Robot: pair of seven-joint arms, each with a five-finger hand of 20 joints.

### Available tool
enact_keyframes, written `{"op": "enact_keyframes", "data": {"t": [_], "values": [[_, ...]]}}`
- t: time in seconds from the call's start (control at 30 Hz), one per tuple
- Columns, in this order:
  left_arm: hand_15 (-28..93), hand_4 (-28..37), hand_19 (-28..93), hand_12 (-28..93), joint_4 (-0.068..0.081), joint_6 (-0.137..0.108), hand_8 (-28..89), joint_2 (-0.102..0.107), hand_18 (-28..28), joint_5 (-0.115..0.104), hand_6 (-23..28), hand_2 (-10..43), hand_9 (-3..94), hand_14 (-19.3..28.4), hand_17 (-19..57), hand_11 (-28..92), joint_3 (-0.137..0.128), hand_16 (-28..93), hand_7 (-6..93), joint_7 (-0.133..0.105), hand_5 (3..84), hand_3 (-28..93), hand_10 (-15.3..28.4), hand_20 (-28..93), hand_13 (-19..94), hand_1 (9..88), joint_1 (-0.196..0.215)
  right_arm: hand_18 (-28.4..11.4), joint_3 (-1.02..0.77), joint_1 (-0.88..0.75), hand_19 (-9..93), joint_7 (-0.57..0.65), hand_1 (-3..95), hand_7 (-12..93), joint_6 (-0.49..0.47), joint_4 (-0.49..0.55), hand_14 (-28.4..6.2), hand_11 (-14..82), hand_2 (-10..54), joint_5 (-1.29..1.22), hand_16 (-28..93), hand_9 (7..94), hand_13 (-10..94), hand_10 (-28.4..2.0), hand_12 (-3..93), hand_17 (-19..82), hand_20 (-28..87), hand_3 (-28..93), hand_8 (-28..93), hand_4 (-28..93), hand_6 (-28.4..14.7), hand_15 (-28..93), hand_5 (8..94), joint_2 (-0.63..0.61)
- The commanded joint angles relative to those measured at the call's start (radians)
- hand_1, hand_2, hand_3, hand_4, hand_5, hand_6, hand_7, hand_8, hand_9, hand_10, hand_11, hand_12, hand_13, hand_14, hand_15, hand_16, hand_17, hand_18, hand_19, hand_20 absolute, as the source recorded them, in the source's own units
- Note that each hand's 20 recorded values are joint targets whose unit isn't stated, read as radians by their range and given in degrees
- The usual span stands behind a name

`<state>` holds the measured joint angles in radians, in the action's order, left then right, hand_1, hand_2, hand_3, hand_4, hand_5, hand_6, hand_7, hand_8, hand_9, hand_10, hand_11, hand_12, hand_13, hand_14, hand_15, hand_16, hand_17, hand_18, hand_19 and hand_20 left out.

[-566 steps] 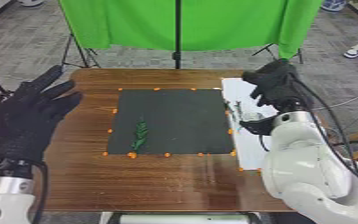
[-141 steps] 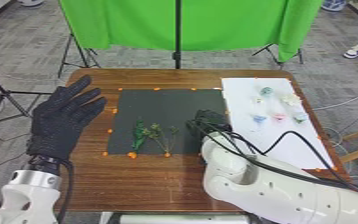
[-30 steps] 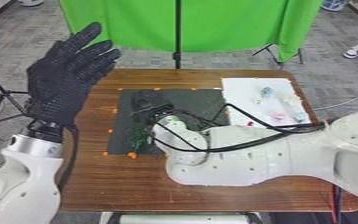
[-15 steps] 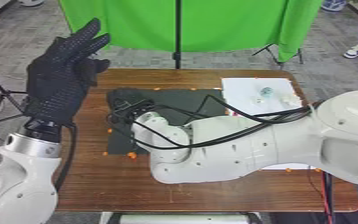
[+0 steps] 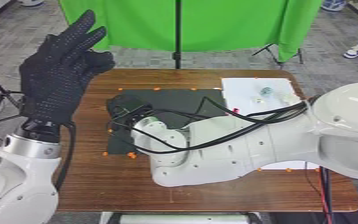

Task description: Arrange flowers

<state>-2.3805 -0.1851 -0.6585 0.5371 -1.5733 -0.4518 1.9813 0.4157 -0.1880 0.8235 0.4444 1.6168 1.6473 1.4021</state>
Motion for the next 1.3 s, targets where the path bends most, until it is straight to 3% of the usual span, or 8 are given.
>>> {"op": "enact_keyframes", "data": {"t": [0.03, 0.17, 0.23, 0.43, 0.67, 1.03, 1.2, 1.3], "values": [[92, -26.4, 93, 8, 0.002, -0.01, -6, -0.002, 4.7, -0.004, 16.7, 9.9, 21.9, 28.4, 8.9, 7, -0.007, -28, -2.6, -0.022, 32.2, 69, 28.4, -13, 23, 22.1, 0.025, -17.0, -0.005, 0.029, 93, 0.002, 52.9, 30, -0.054, -0.008, -1.7, 39.7, -8.3, 0.0, 20, 89.7, 80, -4.5, 19.6, 39, 33, 57, -14, -28, 9.5, 67, 75.8, 0.007], [91, -26.2, 93, 7, 0.0, -0.004, -6, -0.008, 6.4, 0.001, 16.2, 9.7, 21.8, 28.4, 8.1, 11, -0.025, -28, -2.4, -0.024, 32.7, 69, 28.4, -20, 21, 22.0, 0.043, -16.9, -0.005, 0.026, 93, 0.006, 52.7, 31, -0.069, -0.016, -1.9, 39.7, -8.5, 0.0, 21, 89.6, 80, -4.5, 19.5, 39, 33, 57, -16, -28, 9.2, 67, 73.7, 0.002], [85, -26.2, 93, 5, 0.0, -0.005, -6, -0.003, 9.7, 0.003, 15.5, 9.0, 22.0, 28.4, 5.8, 13, -0.028, -28, -2.1, -0.037, 33.5, 70, 28.4, -27, 16, 21.8, 0.049, -17.0, -0.01, 0.024, 93, 0.006, 51.7, 31, -0.083, -0.018, -2.0, 39.8, -8.8, -0.003, 21, 89.5, 80, -4.5, 19.5, 39, 33, 58, -16, -28, 9.0, 67, 73.6, 0.0], [78, -27.0, 93, 5, 0.006, 0.011, -6, -0.001, 13.5, 0.003, 14.5, 7.8, 22.0, 28.4, 0.4, 14, -0.022, -28, -1.8, -0.05, 34.3, 71, 28.4, -28, 11, 21.3, 0.046, -17.4, 0.0, 0.026, 93, 0.015, 50.7, 29, -0.093, -0.023, -2.4, 39.5, -9.0, -0.009, 21, 89.7, 80, -4.9, 19.5, 38, 33, 58, -15, -28, 8.4, 67, 73.6, 0.0], [67, -27.6, 86, 5, 0.004, 0.004, -6, -0.001, 16.5, 0.004, 13.0, 7.1, 21.8, 28.4, -4.9, 13, -0.022, -28, -1.6, -0.058, 35.0, 73, 27.1, -28, 5, 20.8, 0.05, -17.6, 0.01, 0.033, 93, 0.016, 50.8, 27, -0.108, -0.029, -2.7, 38.8, -9.2, -0.013, 20, 89.6, 80, -5.4, 19.4, 38, 32, 58, -14, -28, 8.1, 67, 72.8, -0.002], [71, -27.9, 81, 5, 0.007, 0.005, -5, -0.005, 16.7, 0.002, 12.4, 6.5, 22.8, 28.2, -6.0, 20, -0.02, -28, -1.1, -0.057, 36.3, 74, 26.0, -28, 9, 20.9, 0.053, -17.9, 0.008, 0.029, 93, 0.044, 50.0, 26, -0.143, -0.041, -2.9, 38.4, -9.5, 0.008, 20, 89.3, 79, -5.6, 19.5, 38, 32, 59, -13, -28, 7.4, 67, 68.7, -0.008], [73, -27.9, 79, 3, 0.0, 0.012, -6, -0.029, 16.6, 0.013, 12.3, 6.4, 23.0, 26.7, -6.3, 26, -0.04, -28, -0.5, -0.025, 36.7, 74, 25.5, -28, 11, 20.9, 0.071, -18.0, -0.014, 0.012, 93, 0.036, 49.8, 25, -0.137, -0.035, -3.0, 38.1, -9.5, 0.006, 20, 89.1, 79, -6.0, 19.4, 38, 32, 59, -13, -28, 7.3, 67, 68.0, -0.028], [77, -28.2, 79, -1, -0.01, 0.011, -6, -0.064, 15.6, 0.019, 12.4, 6.3, 22.5, 24.5, -4.9, 33, -0.075, -28, 0.3, 0.026, 37.0, 74, 25.6, -28, 14, 21.0, 0.106, -18.1, -0.063, -0.024, 93, 0.02, 49.8, 25, -0.154, -0.02, -3.2, 38.1, -9.5, 0.006, 20, 89.0, 79, -6.1, 19.4, 38, 32, 59, -13, -28, 7.1, 67, 68.2, -0.052]]}}
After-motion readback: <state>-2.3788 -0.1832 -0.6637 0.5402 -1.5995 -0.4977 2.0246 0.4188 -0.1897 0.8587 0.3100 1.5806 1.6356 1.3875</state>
